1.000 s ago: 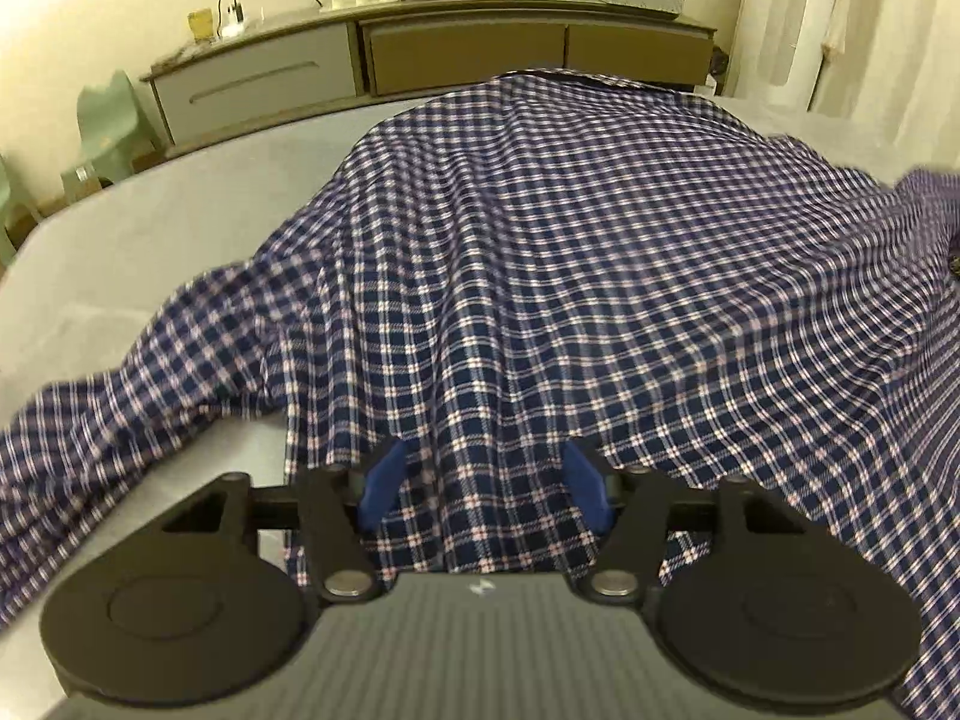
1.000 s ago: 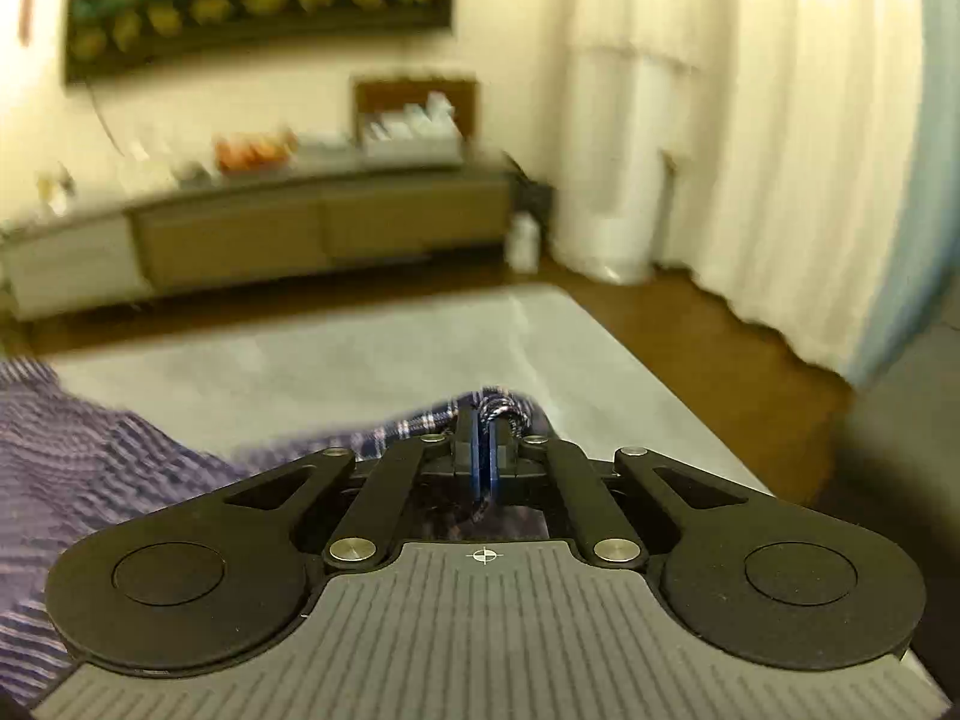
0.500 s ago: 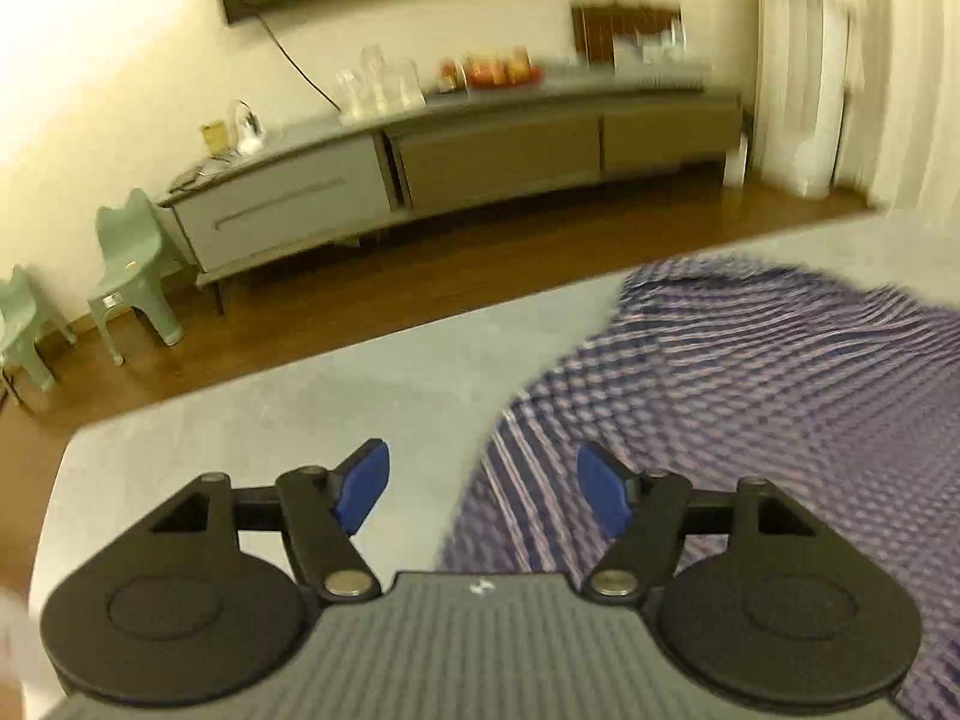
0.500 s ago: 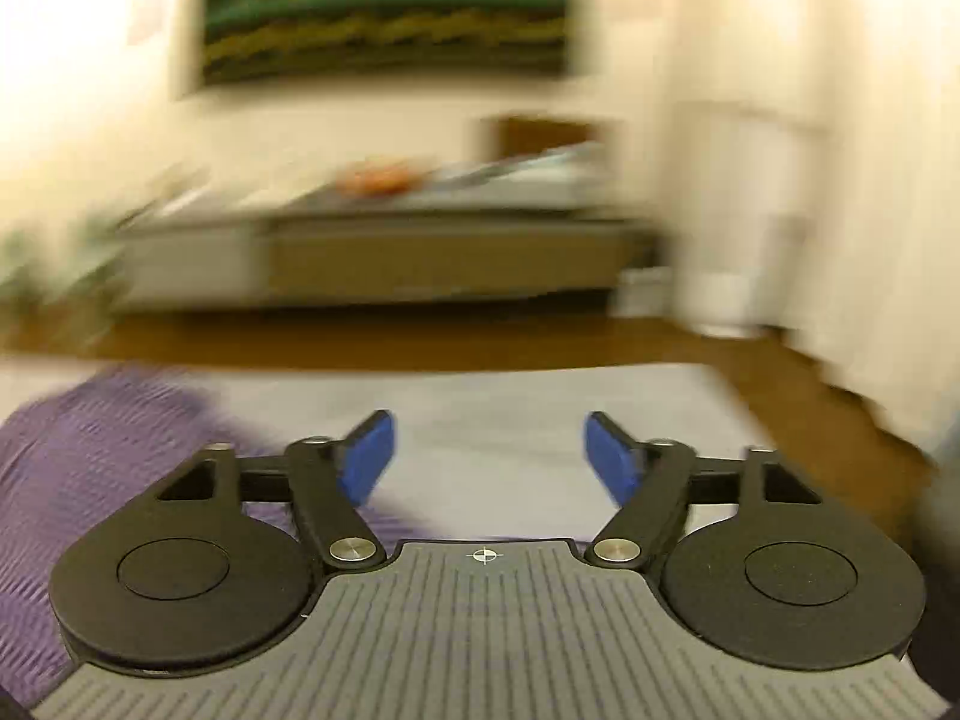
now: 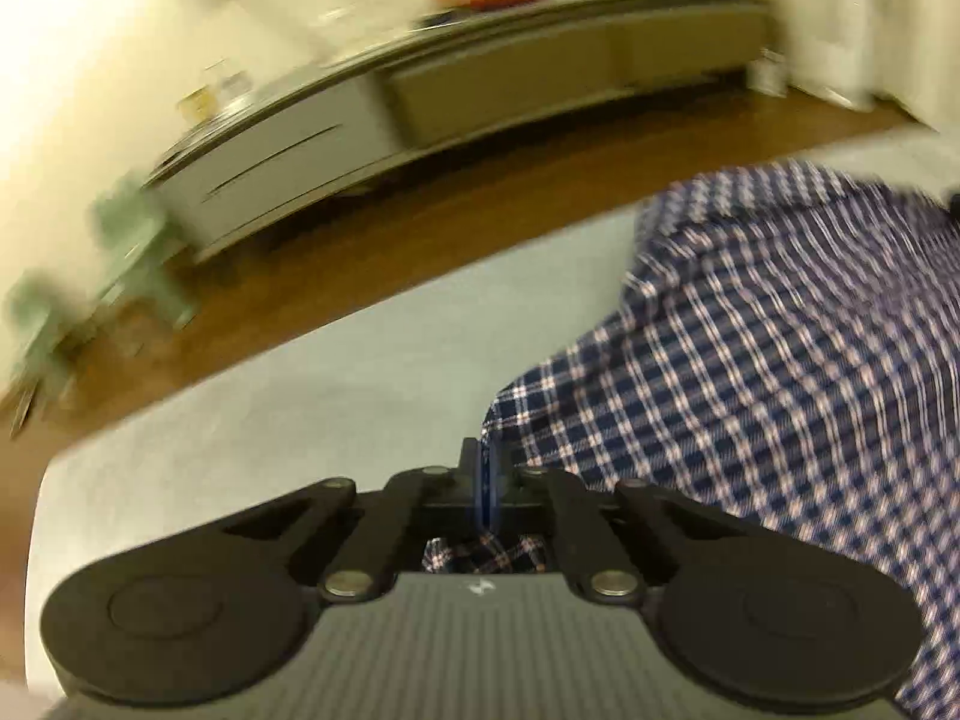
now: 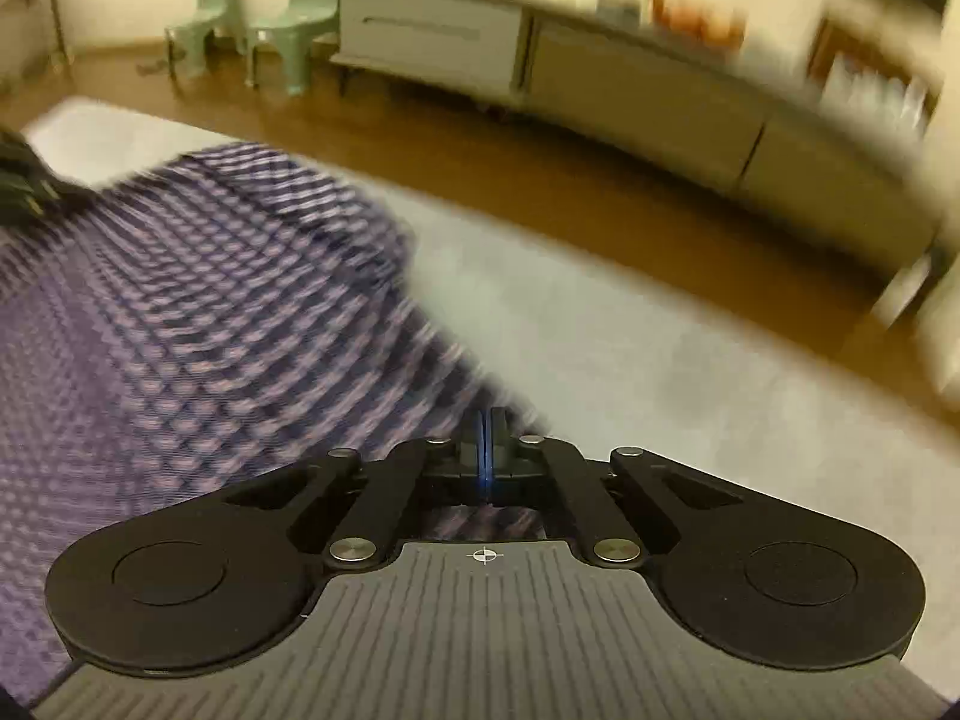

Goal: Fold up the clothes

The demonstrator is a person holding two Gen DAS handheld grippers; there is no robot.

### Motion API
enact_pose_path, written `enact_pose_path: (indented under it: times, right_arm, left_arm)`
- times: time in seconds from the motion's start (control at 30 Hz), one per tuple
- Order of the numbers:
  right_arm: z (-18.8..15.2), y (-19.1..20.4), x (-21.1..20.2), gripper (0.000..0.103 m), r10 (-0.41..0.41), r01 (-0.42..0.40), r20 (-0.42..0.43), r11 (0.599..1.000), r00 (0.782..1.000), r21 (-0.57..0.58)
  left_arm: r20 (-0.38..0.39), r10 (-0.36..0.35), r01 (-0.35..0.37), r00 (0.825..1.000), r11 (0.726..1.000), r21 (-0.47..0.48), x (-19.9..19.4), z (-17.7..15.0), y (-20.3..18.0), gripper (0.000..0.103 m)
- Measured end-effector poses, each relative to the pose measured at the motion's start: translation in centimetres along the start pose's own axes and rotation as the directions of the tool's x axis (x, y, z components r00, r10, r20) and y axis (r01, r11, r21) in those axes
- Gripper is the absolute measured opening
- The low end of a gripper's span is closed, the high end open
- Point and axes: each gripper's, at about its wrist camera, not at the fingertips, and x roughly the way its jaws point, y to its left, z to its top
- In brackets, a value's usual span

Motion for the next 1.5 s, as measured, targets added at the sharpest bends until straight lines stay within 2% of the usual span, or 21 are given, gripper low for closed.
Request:
enact_pose_path:
  times: [0.07,0.13,0.23,0.37,0.5,0.63,0.73,0.83,0.9,0.97,1.0,1.03,1.1,1.17,1.27,1.3,1.37,1.4,1.43,1.47,1.5]
  right_arm:
    - [0.6,1.0,0.1,0.002,-0.121,0.123,0.040,0.992,0.992,-0.041]
    - [0.8,1.4,-0.4,0.016,-0.213,0.216,0.069,0.975,0.975,-0.048]
    - [-0.8,-1.0,-5.1,0.045,-0.180,0.175,0.084,0.982,0.980,0.069]
    - [-8.3,-6.5,-14.2,0.089,-0.211,0.177,0.115,0.952,0.971,0.250]
    - [-18.1,-11.3,-19.0,0.093,-0.327,0.289,-0.005,0.830,0.945,0.477]
    - [-21.9,-12.7,-19.9,0.092,-0.299,0.328,-0.142,0.787,0.944,0.523]
    - [-24.2,-12.9,-18.7,0.090,-0.192,0.261,-0.180,0.784,0.965,0.564]
    - [-25.4,-12.2,-18.2,0.068,-0.144,0.218,-0.178,0.815,0.974,0.537]
    - [-25.5,-11.7,-18.4,0.032,-0.121,0.173,-0.133,0.841,0.984,0.512]
    - [-25.2,-11.1,-18.5,0.020,-0.152,0.193,-0.130,0.886,0.980,0.423]
    - [-25.0,-10.8,-18.5,0.000,-0.177,0.214,-0.131,0.905,0.975,0.368]
    - [-24.9,-10.5,-18.6,0.000,-0.265,0.293,-0.134,0.918,0.955,0.267]
    - [-24.9,-9.9,-18.9,0.000,-0.541,0.542,-0.088,0.840,0.836,-0.013]
    - [-25.6,-10.0,-19.3,0.000,-0.760,0.747,0.038,0.626,0.649,-0.226]
    - [-27.4,-11.5,-20.8,0.002,-0.884,0.889,0.221,0.337,0.412,-0.309]
    - [-27.9,-12.7,-21.5,0.018,-0.880,0.889,0.189,0.389,0.436,-0.241]
    - [-28.8,-16.1,-23.5,0.033,-0.749,0.745,0.016,0.662,0.663,0.082]
    - [-29.2,-17.8,-24.6,0.039,-0.641,0.626,-0.034,0.736,0.767,0.258]
    - [-29.7,-19.5,-25.6,0.042,-0.513,0.485,-0.057,0.762,0.857,0.430]
    - [-30.4,-21.2,-26.1,0.048,-0.378,0.330,-0.046,0.735,0.924,0.592]
    - [-31.5,-22.8,-26.2,0.055,-0.264,0.189,-0.008,0.666,0.964,0.721]
  left_arm:
    - [-0.007,0.070,-0.070,0.998,0.997,0.029,0.0,-0.9,-0.3,0.004]
    - [0.012,0.117,-0.117,0.993,0.990,0.076,-0.8,-1.8,-0.8,0.012]
    - [0.117,0.131,-0.144,0.984,0.984,0.107,-4.4,-2.2,-1.5,0.015]
    - [0.220,-0.008,-0.029,0.975,0.986,0.164,-9.0,-0.8,-5.9,0.028]
    - [0.231,-0.182,0.128,0.956,0.965,0.228,-10.9,2.3,-12.6,0.039]
    - [0.158,-0.289,0.244,0.944,0.935,0.257,-9.5,4.7,-20.5,0.042]
    - [0.119,-0.303,0.267,0.945,0.931,0.251,-8.0,5.5,-25.0,0.042]
    - [0.101,-0.292,0.262,0.951,0.935,0.237,-6.4,6.3,-27.8,0.042]
    - [0.065,-0.268,0.248,0.961,0.942,0.225,-5.6,6.5,-28.9,0.041]
    - [0.030,-0.235,0.224,0.971,0.952,0.207,-5.0,6.3,-29.2,0.041]
    - [0.029,-0.225,0.215,0.974,0.956,0.198,-5.1,6.2,-29.0,0.042]
    - [0.028,-0.221,0.211,0.975,0.958,0.194,-5.3,6.2,-28.9,0.042]
    - [0.015,-0.216,0.210,0.976,0.962,0.172,-5.3,6.3,-28.9,0.042]
    - [0.004,-0.205,0.202,0.979,0.966,0.161,-5.3,6.5,-28.8,0.044]
    - [-0.006,-0.186,0.185,0.982,0.970,0.155,-5.3,6.6,-29.0,0.046]
    - [-0.009,-0.179,0.179,0.984,0.972,0.155,-5.4,6.7,-29.1,0.046]
    - [-0.005,-0.161,0.160,0.987,0.973,0.168,-5.5,6.6,-29.5,0.046]
    - [-0.002,-0.152,0.150,0.988,0.973,0.176,-5.5,6.6,-29.6,0.046]
    - [-0.001,-0.144,0.141,0.990,0.973,0.181,-6.0,6.7,-29.9,0.046]
    - [-0.002,-0.139,0.137,0.990,0.974,0.183,-6.0,6.6,-30.0,0.046]
    - [-0.005,-0.137,0.135,0.991,0.974,0.184,-6.1,6.6,-30.0,0.046]
